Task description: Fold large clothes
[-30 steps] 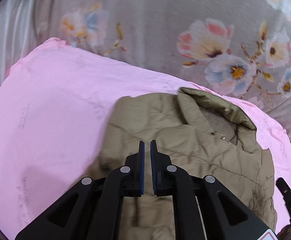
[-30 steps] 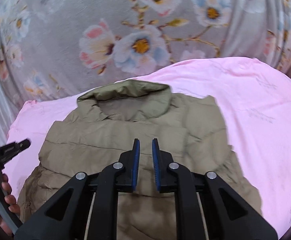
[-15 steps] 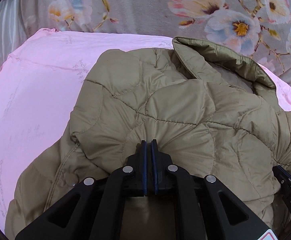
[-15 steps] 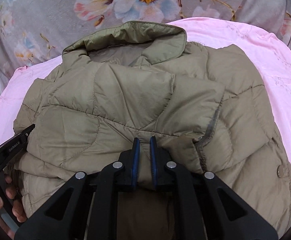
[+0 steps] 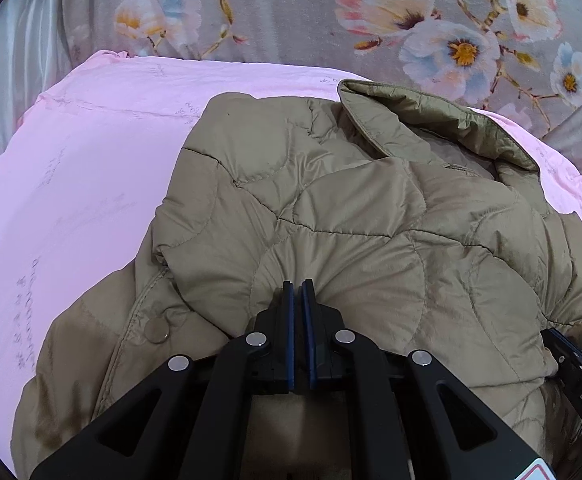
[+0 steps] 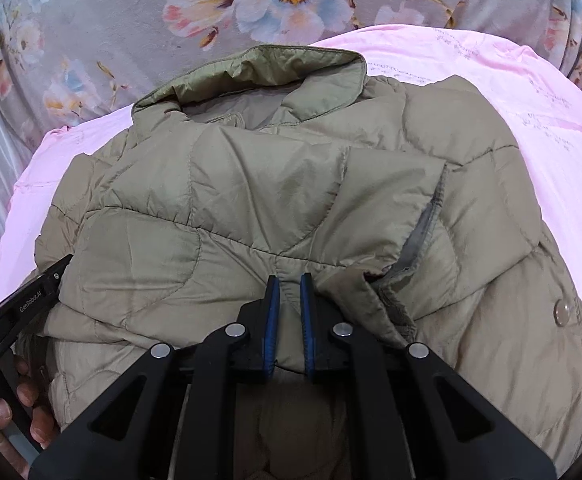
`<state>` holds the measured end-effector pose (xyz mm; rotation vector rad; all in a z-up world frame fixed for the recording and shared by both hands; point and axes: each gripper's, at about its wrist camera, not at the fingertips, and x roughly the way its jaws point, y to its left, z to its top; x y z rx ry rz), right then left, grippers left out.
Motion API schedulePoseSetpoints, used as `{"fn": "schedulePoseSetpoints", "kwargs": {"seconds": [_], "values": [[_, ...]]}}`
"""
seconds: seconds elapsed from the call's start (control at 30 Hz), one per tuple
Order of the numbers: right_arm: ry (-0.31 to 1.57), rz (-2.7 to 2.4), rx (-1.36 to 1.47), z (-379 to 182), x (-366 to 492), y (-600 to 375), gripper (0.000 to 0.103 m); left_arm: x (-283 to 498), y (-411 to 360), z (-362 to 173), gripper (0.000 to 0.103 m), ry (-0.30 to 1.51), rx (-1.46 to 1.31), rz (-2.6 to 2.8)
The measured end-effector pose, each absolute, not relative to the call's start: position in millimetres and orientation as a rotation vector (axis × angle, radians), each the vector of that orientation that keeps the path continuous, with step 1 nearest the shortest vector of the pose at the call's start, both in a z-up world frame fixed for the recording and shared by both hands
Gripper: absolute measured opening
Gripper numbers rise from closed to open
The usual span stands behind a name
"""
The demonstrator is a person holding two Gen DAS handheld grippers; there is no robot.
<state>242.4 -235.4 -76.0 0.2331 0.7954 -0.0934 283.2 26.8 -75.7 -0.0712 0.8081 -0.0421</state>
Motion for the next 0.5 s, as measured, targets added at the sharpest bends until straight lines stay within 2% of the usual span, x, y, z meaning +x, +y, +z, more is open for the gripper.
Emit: {"fn": "schedulePoseSetpoints", "kwargs": {"seconds": [0.1,0.2,0.23,0.27,0.3,0.33,0.5], "values": [[0.783,-0.08,0.243,-59,241,-236,0.013,283,31,-61,0.009,0.828,-0.086,-0.052],[0.705,-0.062,0.297,-32,244,-246,0.039,293,33,-27,0.011,0.781,-0.136,-0.085],[0.677,-0.068,0.314,-22,250,-252,0.049,300,33,-14,0.02,0.782,-0.157,-0.097],[0.659,-0.073,0.335,-14,256,-258,0.052,308,31,-5,0.03,0.789,-0.181,-0.109],[0.647,-0.073,0.367,-8,266,-266,0.052,321,30,2,0.056,0.793,-0.221,-0.125],[0.647,-0.073,0.397,-5,273,-273,0.052,333,29,5,0.067,0.8,-0.263,-0.134],[0.66,-0.111,0.569,-15,316,-310,0.053,395,23,-33,0.066,0.913,-0.421,-0.16]]}}
